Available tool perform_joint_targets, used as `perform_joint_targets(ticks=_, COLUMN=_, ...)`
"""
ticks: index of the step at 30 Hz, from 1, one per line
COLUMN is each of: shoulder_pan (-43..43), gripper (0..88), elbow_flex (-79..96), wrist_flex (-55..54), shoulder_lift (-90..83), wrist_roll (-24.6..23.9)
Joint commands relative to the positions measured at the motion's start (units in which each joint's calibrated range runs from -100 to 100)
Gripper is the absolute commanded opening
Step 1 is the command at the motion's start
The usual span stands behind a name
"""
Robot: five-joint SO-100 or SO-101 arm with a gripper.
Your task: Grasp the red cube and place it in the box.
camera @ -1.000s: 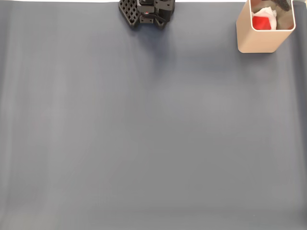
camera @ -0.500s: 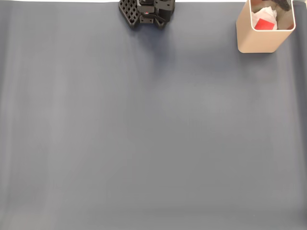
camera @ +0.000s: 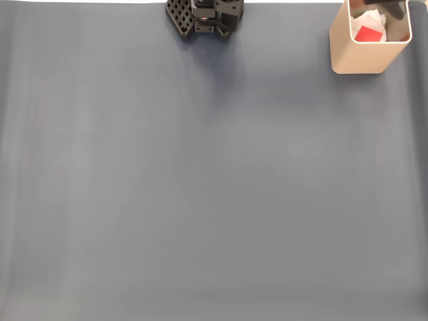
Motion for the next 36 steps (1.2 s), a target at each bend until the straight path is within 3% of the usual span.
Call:
perform_joint_targets(ticks=1, shoulder_pan=1.7, gripper=1.8, elbow_flex=-2.0, wrist_flex=0.2, shoulder_lift=-3.1, wrist_roll=0.1)
perform_joint_targets(ticks=14, shoulder_pan=12.6, gripper=0.0, elbow_flex=-4.2, wrist_flex=0.2, shoulder_lift=-5.3, wrist_roll=0.6)
perform_joint_targets(ticks=36, shoulder_pan=47.2, gripper=0.0, elbow_flex=2.9, wrist_flex=-4.4, shoulder_lift=-10.0, wrist_roll=0.8)
